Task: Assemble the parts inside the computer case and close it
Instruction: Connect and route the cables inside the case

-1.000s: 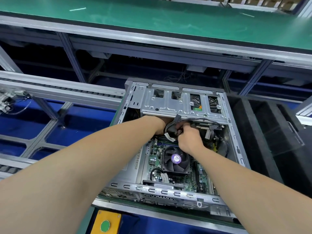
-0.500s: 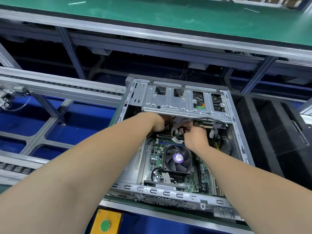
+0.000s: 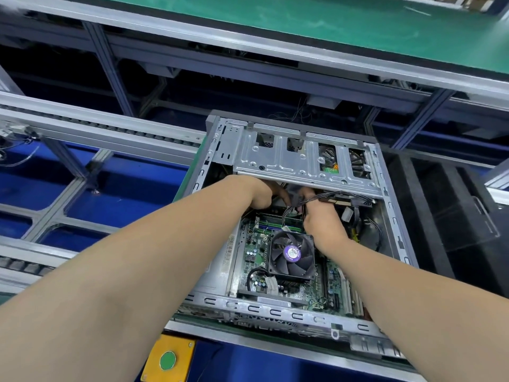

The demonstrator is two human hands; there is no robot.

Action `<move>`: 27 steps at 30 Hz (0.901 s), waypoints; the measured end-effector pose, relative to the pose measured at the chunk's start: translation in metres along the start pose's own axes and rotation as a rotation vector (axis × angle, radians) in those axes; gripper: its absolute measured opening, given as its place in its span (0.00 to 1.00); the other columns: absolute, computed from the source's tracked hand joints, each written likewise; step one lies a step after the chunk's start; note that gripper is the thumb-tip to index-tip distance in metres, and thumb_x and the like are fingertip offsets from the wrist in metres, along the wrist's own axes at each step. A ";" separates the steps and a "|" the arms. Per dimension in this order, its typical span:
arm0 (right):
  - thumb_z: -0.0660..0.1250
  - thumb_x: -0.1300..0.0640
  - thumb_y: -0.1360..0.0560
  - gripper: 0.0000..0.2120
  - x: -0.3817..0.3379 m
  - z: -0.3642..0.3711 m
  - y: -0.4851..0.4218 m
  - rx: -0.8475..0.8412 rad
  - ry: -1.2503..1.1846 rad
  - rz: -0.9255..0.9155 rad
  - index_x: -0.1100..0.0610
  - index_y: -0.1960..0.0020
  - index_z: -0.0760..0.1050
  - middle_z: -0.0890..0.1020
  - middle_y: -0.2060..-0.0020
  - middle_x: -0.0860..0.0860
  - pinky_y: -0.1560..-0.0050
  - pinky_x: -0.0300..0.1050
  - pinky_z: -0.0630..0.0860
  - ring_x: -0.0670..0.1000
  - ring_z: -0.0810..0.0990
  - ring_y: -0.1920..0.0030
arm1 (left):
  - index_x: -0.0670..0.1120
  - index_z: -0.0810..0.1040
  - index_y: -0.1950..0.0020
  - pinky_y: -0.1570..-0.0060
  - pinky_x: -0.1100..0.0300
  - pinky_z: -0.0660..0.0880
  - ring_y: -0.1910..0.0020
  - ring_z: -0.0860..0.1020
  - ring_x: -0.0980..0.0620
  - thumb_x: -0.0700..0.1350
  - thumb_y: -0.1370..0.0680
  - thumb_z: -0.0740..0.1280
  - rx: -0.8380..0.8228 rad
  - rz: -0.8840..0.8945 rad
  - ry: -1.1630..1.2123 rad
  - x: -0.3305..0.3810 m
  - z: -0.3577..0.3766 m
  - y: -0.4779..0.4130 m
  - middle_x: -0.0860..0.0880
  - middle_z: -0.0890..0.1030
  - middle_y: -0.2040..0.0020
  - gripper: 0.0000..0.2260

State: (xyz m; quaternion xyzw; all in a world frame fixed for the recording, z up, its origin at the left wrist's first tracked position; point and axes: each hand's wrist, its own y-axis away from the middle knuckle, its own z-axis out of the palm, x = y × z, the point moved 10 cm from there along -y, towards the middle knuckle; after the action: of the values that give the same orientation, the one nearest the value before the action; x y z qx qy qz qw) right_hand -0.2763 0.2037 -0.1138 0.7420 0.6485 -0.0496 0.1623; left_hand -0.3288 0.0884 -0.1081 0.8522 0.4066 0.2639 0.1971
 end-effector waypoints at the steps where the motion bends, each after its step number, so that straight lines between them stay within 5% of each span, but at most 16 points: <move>1: 0.58 0.71 0.21 0.33 -0.002 0.000 -0.001 -0.002 0.006 -0.008 0.55 0.19 0.58 0.71 0.66 0.54 0.60 0.48 0.72 0.59 0.73 0.60 | 0.60 0.67 0.24 0.75 0.71 0.66 0.61 0.70 0.55 0.33 0.19 0.55 0.000 0.007 0.003 0.000 0.000 -0.001 0.45 0.69 0.29 0.30; 4: 0.57 0.69 0.19 0.29 -0.004 -0.001 -0.002 -0.012 -0.010 -0.005 0.58 0.20 0.58 0.76 0.59 0.59 0.58 0.48 0.72 0.60 0.75 0.57 | 0.61 0.69 0.26 0.67 0.63 0.65 0.59 0.71 0.53 0.36 0.20 0.58 -0.026 0.002 0.005 0.001 0.005 -0.003 0.46 0.72 0.35 0.27; 7: 0.58 0.66 0.17 0.16 0.000 -0.004 0.001 0.011 -0.027 0.029 0.67 0.30 0.71 0.81 0.51 0.66 0.53 0.50 0.72 0.65 0.80 0.47 | 0.59 0.69 0.25 0.68 0.63 0.66 0.59 0.72 0.55 0.37 0.20 0.58 -0.017 -0.023 0.033 -0.002 0.005 -0.004 0.50 0.70 0.43 0.26; 11: 0.59 0.67 0.18 0.05 0.005 -0.005 0.006 0.042 -0.033 0.064 0.65 0.49 0.73 0.71 0.65 0.55 0.59 0.46 0.66 0.65 0.80 0.50 | 0.56 0.65 0.22 0.75 0.70 0.64 0.63 0.67 0.60 0.36 0.18 0.59 -0.018 -0.027 0.009 0.002 0.003 0.000 0.56 0.67 0.56 0.26; 15: 0.58 0.68 0.19 0.13 0.002 -0.006 0.003 0.043 -0.003 0.050 0.67 0.35 0.72 0.69 0.64 0.56 0.60 0.47 0.68 0.60 0.74 0.59 | 0.58 0.67 0.24 0.72 0.66 0.65 0.62 0.67 0.60 0.34 0.19 0.57 -0.017 -0.006 0.024 0.004 0.002 0.003 0.52 0.69 0.48 0.27; 20: 0.58 0.69 0.19 0.13 0.007 -0.004 0.003 0.042 0.014 0.066 0.67 0.36 0.71 0.70 0.62 0.58 0.60 0.48 0.69 0.61 0.76 0.57 | 0.58 0.69 0.25 0.68 0.64 0.62 0.61 0.69 0.56 0.34 0.19 0.57 -0.016 0.003 0.036 0.004 0.001 0.002 0.51 0.68 0.45 0.27; 22: 0.59 0.69 0.19 0.11 0.007 -0.001 0.001 0.023 0.037 0.063 0.67 0.37 0.71 0.71 0.61 0.58 0.59 0.48 0.70 0.62 0.78 0.55 | 0.58 0.69 0.25 0.60 0.62 0.65 0.54 0.71 0.49 0.34 0.19 0.57 -0.013 0.001 0.042 0.003 0.001 0.001 0.50 0.67 0.41 0.27; 24: 0.59 0.68 0.19 0.15 0.006 0.000 -0.001 0.016 0.049 0.055 0.66 0.33 0.70 0.70 0.63 0.57 0.59 0.49 0.70 0.61 0.75 0.57 | 0.57 0.69 0.25 0.52 0.61 0.64 0.47 0.69 0.47 0.34 0.19 0.58 -0.013 -0.002 0.047 0.003 0.002 0.000 0.49 0.68 0.36 0.27; 27: 0.59 0.68 0.20 0.21 0.003 -0.001 -0.004 0.030 0.063 0.037 0.64 0.27 0.65 0.69 0.65 0.56 0.59 0.49 0.70 0.60 0.71 0.59 | 0.57 0.70 0.25 0.53 0.61 0.64 0.47 0.69 0.47 0.34 0.19 0.58 -0.021 0.002 0.053 0.003 0.004 -0.001 0.48 0.69 0.33 0.26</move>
State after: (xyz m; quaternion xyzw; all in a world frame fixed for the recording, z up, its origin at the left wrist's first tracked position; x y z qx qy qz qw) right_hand -0.2796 0.2075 -0.1149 0.7573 0.6388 -0.0330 0.1314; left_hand -0.3250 0.0907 -0.1107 0.8430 0.4082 0.2910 0.1950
